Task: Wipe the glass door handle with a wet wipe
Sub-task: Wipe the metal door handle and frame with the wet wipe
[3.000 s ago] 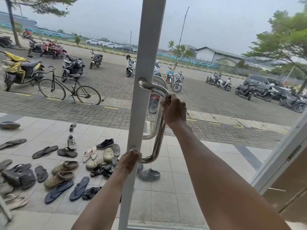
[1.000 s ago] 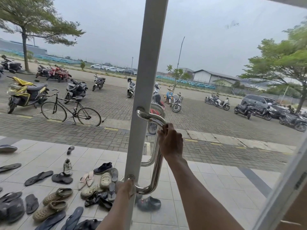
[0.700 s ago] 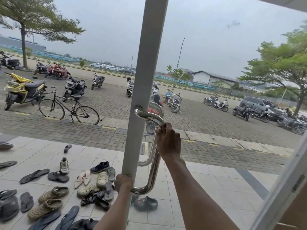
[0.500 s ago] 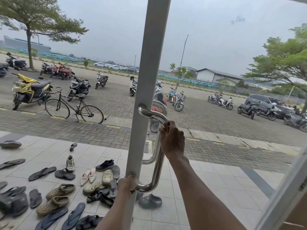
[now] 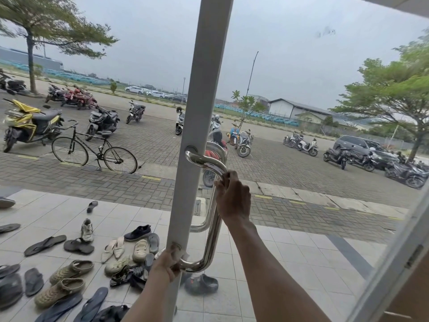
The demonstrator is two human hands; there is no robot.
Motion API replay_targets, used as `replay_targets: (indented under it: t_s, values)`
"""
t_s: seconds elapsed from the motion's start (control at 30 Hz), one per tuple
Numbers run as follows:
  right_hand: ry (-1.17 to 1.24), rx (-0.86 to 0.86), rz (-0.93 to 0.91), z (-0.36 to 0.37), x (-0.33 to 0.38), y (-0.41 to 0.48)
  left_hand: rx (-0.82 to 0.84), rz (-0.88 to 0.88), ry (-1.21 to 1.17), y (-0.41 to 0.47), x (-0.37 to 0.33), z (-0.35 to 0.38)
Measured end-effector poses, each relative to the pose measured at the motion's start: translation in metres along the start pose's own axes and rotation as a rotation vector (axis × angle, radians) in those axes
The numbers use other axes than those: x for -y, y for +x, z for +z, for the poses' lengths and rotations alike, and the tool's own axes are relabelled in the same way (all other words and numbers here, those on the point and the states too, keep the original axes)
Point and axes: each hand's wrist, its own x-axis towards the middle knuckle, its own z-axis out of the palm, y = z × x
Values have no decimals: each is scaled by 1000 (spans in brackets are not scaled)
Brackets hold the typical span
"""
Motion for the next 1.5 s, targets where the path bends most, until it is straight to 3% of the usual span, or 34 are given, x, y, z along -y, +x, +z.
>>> replay_targets:
  t_s: [0.1,0.33,0.47,0.6,0.77,0.83,1.07,1.23,1.37,1.5]
  values:
    - [-10,3,11,0,1,1,-39,49,14,0,3,-2]
    - [4,3,39,-4,5,-2,-297,168,156,-23,4,6]
    - [-1,3,43,-4,7,-3,-567,240,616,-39,-12,27]
    - [1,5,39,-4,6,-3,-626,402,917,-35,-7,44]
    - [-5,3,13,-1,2,-1,-684,435,1194,-28,2,52]
    - [-2,3,4,-1,1,0,-684,387,1160,-30,-2,56]
    - [-11,9,14,-1,1,0,-589,220,679,-30,-19,37]
    - [-10,25,33,-4,4,-1,-257,185,133,-38,3,14]
    - [-21,19,29,-4,5,-1,-21,176,-224,4,38,3]
    - [-18,8,21,-3,5,-1,-75,211,-399,-31,53,25]
